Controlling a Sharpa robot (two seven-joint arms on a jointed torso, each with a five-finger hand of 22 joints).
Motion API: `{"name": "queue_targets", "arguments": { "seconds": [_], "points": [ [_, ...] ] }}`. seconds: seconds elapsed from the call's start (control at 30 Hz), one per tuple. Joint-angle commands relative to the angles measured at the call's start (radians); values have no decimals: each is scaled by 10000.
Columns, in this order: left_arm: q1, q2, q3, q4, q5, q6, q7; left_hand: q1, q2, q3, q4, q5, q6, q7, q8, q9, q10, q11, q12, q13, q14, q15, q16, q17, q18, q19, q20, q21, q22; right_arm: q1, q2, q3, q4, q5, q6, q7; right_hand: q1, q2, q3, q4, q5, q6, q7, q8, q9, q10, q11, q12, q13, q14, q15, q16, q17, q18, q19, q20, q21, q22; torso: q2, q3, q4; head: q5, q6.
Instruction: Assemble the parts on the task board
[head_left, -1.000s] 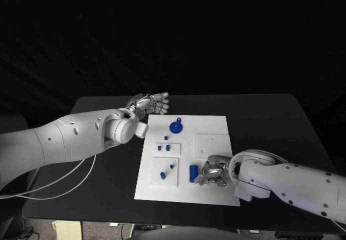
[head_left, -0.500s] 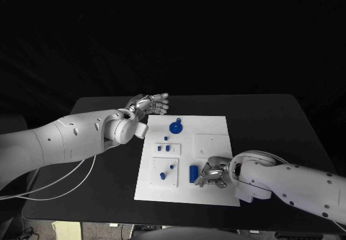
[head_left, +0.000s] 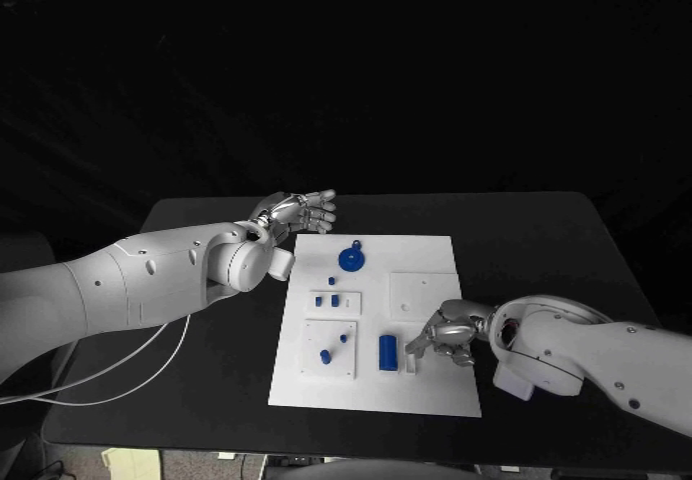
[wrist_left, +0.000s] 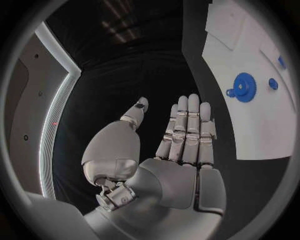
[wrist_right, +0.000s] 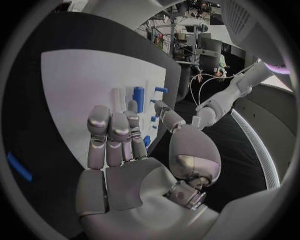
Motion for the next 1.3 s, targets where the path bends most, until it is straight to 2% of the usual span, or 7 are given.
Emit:
{"name": "queue_targets", "arguments": {
  "seconds": [0.03, 0.23, 0.4, 0.67, 0.87, 1.13, 1.3],
  "points": [
    [7, 13, 6, -33, 21, 38, 139, 74, -10, -11, -59, -11, 56, -5, 70, -17, 61, -19, 44, 14, 78, -2, -72, 15, 104, 89, -14, -69, 14, 165, -250, 102, -3, 110, -166, 641, 189, 33, -64, -17, 10, -213, 93, -62, 29, 6, 85, 63, 29, -10, 37, 25, 8, 683, -5, -101, -59, 60, -16, 1, -34, -72, 126],
    [5, 80, 4, -96, 33, 56, 156, 66, -22, -21, -63, -10, 54, -6, 69, -19, 60, -19, 43, 14, 77, -2, -80, 21, 104, 90, -14, -74, 16, 576, -774, 248, -357, 157, -150, 669, 376, 53, -99, -57, -9, -276, 116, -64, 74, 15, 109, 116, 68, -8, 63, 38, 16, 683, 8, -129, -59, 66, -24, 24, -32, -259, 275],
    [3, 119, -68, -124, 50, 67, 142, 60, -28, -28, -66, -10, 52, -6, 68, -21, 57, -19, 41, 13, 77, -1, -86, 25, 104, 91, -14, -77, 17, 936, -1319, 318, -810, -370, 353, 315, 546, 69, -144, -89, -95, -300, 125, -50, 119, 5, 117, 140, 92, -11, 74, 41, 17, 683, 2, -132, -60, 76, -42, 24, -35, -641, 413],
    [-23, 185, -129, -152, 55, 90, 145, 54, -31, -33, -67, -10, 50, -6, 67, -24, 56, -18, 39, 13, 77, -1, -93, 30, 104, 93, -15, -81, 18, 982, -1950, 297, -1049, -739, 708, -31, 799, 6, -187, -84, -299, -462, 169, -108, 152, -102, 160, 93, 90, -53, 112, -16, -11, 683, -84, -99, -123, 73, -80, 6, -79, -1125, 607],
    [-66, 231, -168, -202, 97, 104, 141, 49, -34, -37, -67, -10, 47, -5, 66, -26, 53, -18, 37, 12, 76, 0, -99, 34, 104, 94, -15, -84, 19, 978, -2369, 187, -1023, -1687, 637, -282, 890, -64, -171, -52, -437, -411, 165, -67, 197, -129, 160, 70, 75, -61, 118, -53, -33, 683, -118, -61, -159, 66, -122, 29, -138, -1464, 672],
    [-85, 259, -174, -228, 98, 101, 145, 46, -35, -40, -69, -10, 45, -4, 65, -28, 52, -17, 35, 11, 75, 0, -105, 38, 105, 96, -15, -88, 20, 953, -2548, -197, -1151, -3458, 1074, -1192, 857, -491, -112, 213, -544, -402, 155, -42, 261, -136, 151, 40, 44, -46, 111, -90, -62, 683, -111, 7, -200, 48, -178, 40, -197, -1781, 634],
    [-93, 258, -174, -219, 98, 131, 147, 40, -25, -41, -65, -9, 47, -5, 67, -29, 53, -17, 36, 12, 77, 0, -111, 43, 105, 98, -15, -91, 21, 590, -2368, -269, -1161, -4309, 910, -1433, 861, -729, 17, 472, -555, -693, 232, -181, 241, -160, 229, 29, 34, -45, 180, -100, -69, 683, -115, 33, -219, 44, -182, 46, -205, -1909, 604]
  ]
}}
